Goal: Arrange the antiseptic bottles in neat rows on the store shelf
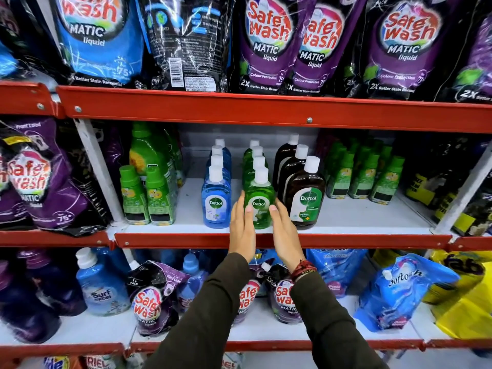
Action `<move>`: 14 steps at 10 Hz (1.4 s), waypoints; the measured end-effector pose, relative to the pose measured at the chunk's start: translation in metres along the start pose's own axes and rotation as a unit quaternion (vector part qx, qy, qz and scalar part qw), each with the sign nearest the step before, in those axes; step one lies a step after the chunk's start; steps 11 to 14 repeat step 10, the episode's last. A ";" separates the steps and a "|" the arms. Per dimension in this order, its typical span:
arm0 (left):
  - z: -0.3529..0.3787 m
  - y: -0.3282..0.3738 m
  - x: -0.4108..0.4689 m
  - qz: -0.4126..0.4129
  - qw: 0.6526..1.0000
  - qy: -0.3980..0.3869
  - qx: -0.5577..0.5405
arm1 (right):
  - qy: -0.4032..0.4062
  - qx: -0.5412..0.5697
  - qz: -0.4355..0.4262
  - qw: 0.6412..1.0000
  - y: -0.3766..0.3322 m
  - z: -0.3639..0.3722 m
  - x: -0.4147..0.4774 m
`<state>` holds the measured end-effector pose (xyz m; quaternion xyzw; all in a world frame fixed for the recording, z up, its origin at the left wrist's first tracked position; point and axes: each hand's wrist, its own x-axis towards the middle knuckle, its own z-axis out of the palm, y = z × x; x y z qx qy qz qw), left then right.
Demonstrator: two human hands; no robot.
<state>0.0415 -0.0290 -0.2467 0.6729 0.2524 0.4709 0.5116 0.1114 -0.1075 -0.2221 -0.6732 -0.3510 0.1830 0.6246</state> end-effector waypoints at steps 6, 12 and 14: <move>-0.078 -0.008 0.027 -0.073 0.994 0.077 -0.014 | -0.090 -0.123 0.028 0.988 -0.019 0.078 -0.009; -0.081 0.004 0.011 -0.031 0.994 0.085 0.061 | -0.072 -0.095 0.007 0.993 -0.024 0.065 -0.017; -0.081 0.004 0.011 -0.031 0.994 0.085 0.061 | -0.072 -0.095 0.007 0.993 -0.024 0.065 -0.017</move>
